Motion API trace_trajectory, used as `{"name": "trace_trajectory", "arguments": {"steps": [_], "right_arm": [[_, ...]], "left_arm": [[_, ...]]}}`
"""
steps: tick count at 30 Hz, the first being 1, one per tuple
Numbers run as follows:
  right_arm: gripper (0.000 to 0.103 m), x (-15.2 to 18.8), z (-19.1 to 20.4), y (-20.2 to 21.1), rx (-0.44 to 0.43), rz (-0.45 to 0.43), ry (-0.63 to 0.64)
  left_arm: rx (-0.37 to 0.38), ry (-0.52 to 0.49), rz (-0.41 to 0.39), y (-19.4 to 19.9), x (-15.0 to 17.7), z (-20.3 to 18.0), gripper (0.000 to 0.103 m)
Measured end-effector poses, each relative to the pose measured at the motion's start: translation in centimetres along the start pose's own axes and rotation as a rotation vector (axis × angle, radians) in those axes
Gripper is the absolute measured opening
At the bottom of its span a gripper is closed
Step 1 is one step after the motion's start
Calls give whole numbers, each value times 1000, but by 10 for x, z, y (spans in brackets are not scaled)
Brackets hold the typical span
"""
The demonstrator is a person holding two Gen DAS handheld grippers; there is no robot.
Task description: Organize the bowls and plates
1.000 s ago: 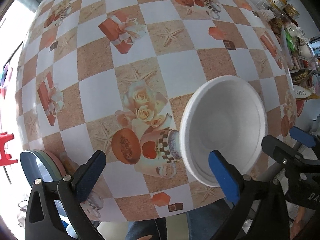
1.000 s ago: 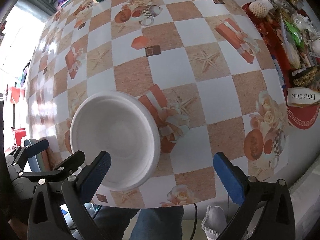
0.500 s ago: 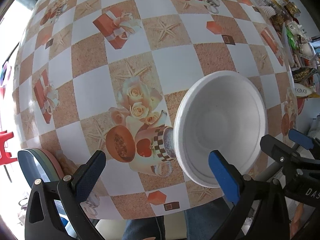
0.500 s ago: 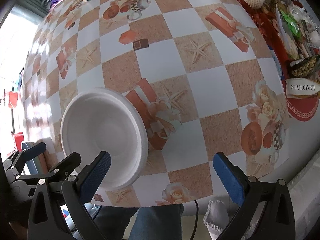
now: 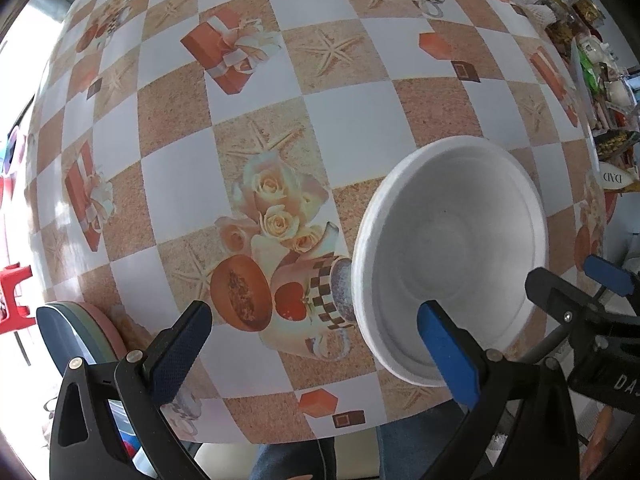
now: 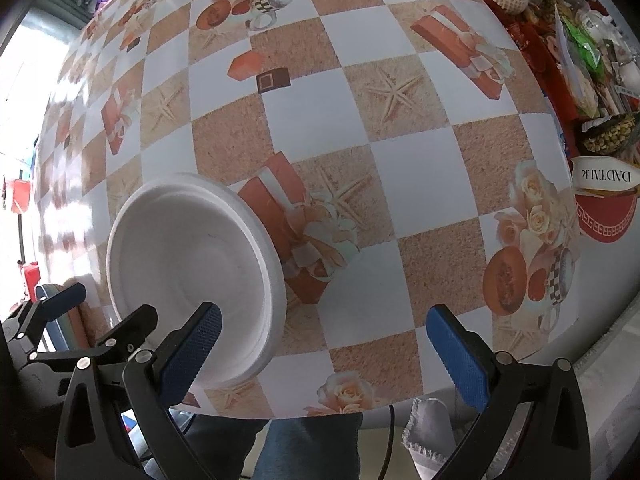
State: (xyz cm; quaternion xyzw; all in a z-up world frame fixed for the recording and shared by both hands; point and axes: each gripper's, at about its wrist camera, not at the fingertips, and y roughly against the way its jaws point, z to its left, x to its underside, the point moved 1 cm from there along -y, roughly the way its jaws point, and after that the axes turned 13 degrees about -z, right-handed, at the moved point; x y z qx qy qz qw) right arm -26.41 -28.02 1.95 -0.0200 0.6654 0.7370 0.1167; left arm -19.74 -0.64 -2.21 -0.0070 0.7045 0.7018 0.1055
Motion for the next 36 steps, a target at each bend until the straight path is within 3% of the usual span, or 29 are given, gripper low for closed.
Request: {"name": "trace_trajectory", "arguments": {"steps": [18, 36], "right_arm": [[103, -7, -3, -20, -4, 18, 2], [103, -26, 2, -67, -18, 64, 20]], "left_arm": [[-24, 8, -1, -19, -3, 2, 103], [-52, 54, 13, -57, -14, 7, 103]]}}
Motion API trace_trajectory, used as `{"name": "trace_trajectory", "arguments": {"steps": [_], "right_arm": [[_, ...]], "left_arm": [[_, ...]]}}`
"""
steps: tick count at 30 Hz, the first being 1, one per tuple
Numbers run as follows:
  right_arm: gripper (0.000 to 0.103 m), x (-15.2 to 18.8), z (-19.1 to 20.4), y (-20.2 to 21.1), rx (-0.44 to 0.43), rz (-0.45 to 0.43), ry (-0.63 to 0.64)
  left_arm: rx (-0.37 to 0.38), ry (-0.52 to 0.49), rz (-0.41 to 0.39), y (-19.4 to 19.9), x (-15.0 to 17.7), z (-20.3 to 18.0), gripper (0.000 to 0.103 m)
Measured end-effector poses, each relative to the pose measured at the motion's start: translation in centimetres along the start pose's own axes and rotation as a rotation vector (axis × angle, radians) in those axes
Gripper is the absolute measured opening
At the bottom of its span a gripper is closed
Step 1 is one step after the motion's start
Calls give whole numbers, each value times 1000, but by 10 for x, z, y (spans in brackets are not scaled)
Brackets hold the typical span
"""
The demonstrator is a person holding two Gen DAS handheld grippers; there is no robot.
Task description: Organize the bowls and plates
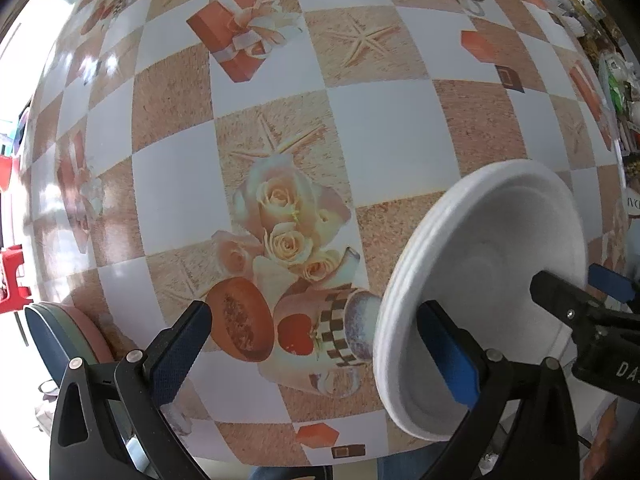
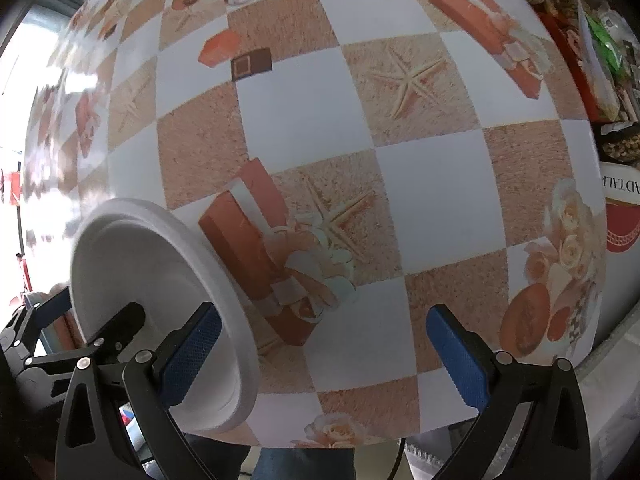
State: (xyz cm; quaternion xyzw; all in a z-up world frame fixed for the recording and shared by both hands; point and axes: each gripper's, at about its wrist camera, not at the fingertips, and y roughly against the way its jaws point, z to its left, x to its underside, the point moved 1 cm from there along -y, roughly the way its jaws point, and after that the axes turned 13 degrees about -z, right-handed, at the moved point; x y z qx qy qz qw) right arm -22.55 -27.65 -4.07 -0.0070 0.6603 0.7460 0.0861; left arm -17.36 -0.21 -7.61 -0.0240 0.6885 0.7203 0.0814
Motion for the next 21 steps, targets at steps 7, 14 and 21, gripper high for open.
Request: {"name": "trace_trajectory", "arguments": {"steps": [7, 14, 21], "right_arm": [[103, -3, 4, -14, 0, 19, 12], [103, -7, 3, -19, 1, 20, 20], [103, -1, 0, -10, -1, -3, 20]], "left_arm": [[22, 5, 6, -15, -2, -1, 103], [75, 39, 30, -32, -3, 3, 103], [79, 47, -1, -35, 3, 7, 103]]}}
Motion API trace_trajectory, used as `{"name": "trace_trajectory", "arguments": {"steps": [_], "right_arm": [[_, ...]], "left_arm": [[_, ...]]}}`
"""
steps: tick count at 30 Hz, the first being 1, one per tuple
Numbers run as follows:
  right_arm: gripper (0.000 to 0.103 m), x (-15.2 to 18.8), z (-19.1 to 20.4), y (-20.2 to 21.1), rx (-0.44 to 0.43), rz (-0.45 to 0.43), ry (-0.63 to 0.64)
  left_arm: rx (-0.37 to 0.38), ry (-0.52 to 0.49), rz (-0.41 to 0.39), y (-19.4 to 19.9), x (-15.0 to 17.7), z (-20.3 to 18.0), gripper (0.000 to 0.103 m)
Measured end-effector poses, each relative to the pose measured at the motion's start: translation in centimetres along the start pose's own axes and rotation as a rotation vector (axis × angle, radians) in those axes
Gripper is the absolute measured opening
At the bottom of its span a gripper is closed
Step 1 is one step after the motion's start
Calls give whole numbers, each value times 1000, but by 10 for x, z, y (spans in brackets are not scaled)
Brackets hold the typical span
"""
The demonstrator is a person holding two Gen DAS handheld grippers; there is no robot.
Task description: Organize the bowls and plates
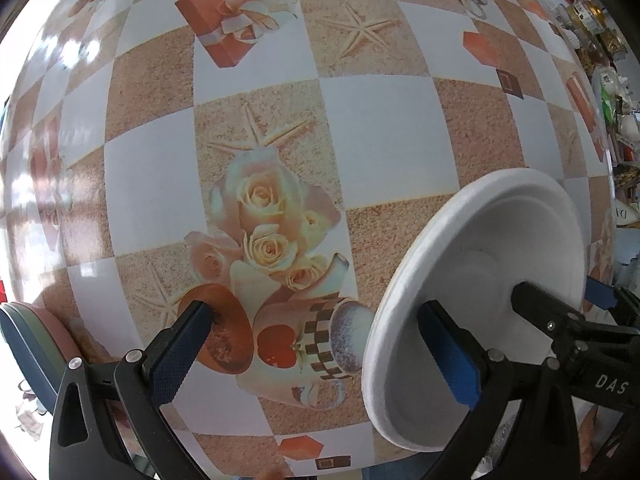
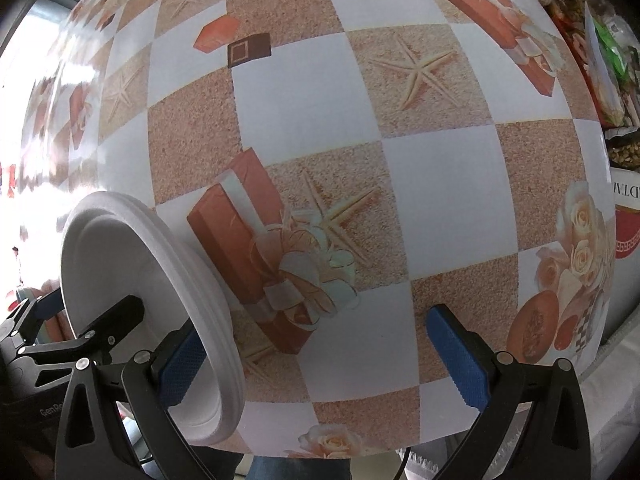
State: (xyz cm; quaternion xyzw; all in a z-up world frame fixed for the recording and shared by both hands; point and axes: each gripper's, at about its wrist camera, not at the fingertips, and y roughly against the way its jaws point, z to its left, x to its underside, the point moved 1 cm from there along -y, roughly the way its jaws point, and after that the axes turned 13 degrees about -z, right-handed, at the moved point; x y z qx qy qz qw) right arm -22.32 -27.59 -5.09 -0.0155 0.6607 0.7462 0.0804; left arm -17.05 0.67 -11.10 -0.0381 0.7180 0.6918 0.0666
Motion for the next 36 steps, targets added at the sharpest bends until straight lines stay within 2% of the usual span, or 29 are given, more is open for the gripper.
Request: {"name": "trace_trajectory", "arguments": {"steps": [7, 10, 15, 16, 20, 22, 24, 30, 36], "right_arm": [[103, -1, -8, 10, -3, 0, -16], [98, -3, -8, 13, -6, -1, -8], [65, -1, 6, 23, -49, 0, 13], [62, -1, 9, 23, -57, 2, 14], [38, -2, 17, 25, -100, 12, 13], [37, -1, 20, 25, -117, 26, 2], [32, 0, 24, 25, -121, 35, 9], [31, 6, 39, 23, -124, 60, 39], [31, 12, 66, 19, -137, 88, 78]], "left_arm": [[-10, 27, 29, 3, 4, 1, 102], [2, 13, 41, 4, 2, -2, 96], [33, -37, 37, 10, 0, -20, 71], [39, -43, 36, 11, 0, -23, 64], [84, -70, 39, 12, 1, -33, 41], [101, -74, 43, 11, 2, -35, 37], [105, -77, 43, 11, 4, -34, 36], [103, -55, 39, 15, 20, -22, 35], [84, -12, 34, 17, 43, 14, 34]]}}
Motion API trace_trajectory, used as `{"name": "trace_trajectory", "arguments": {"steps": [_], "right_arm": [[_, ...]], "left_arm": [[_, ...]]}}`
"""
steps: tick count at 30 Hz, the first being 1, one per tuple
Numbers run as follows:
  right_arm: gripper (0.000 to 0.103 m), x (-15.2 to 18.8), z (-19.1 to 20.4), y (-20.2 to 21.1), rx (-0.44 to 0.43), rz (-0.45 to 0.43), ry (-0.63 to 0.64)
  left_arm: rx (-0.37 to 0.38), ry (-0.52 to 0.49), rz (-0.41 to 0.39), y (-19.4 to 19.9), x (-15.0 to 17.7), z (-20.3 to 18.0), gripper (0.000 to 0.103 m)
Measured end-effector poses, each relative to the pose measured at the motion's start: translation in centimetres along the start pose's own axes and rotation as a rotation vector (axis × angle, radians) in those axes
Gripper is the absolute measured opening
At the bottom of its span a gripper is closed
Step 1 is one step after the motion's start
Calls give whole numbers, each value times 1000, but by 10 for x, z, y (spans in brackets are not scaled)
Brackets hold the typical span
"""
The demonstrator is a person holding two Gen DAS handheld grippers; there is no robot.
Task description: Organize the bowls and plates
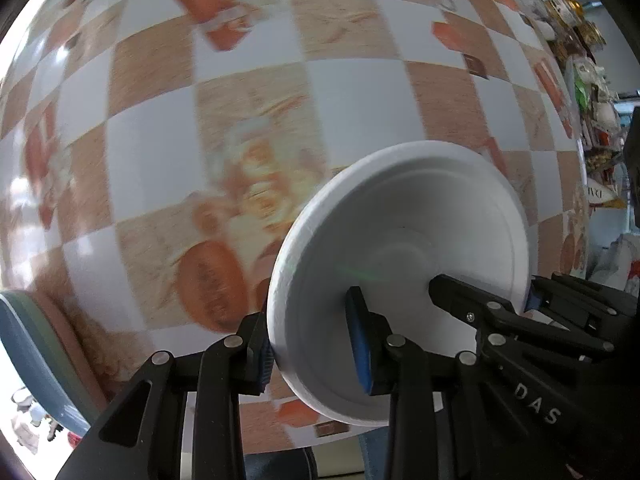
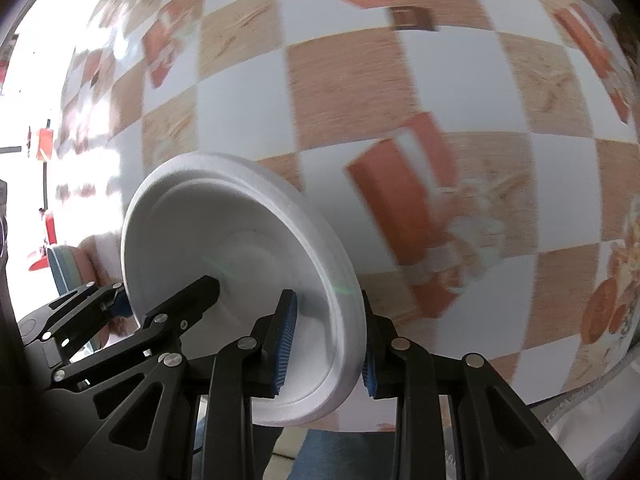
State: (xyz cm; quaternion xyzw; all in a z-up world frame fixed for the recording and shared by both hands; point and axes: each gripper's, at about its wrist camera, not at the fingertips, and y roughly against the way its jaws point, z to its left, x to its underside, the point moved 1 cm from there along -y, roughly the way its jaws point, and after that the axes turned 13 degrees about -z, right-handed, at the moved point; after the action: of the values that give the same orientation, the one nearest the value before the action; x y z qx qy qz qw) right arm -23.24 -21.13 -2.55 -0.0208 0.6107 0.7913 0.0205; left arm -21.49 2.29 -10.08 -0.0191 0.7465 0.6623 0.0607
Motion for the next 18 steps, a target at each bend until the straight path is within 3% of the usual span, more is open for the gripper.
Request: {"name": "trace_trajectory", "arguments": {"steps": [11, 18], "right_arm": [[31, 4, 59, -16, -50, 38, 105], [31, 8, 82, -23, -43, 37, 147]], "left_arm": [[-55, 99, -10, 14, 38, 64, 36], [-95, 123, -24, 22, 61, 81, 36]]}}
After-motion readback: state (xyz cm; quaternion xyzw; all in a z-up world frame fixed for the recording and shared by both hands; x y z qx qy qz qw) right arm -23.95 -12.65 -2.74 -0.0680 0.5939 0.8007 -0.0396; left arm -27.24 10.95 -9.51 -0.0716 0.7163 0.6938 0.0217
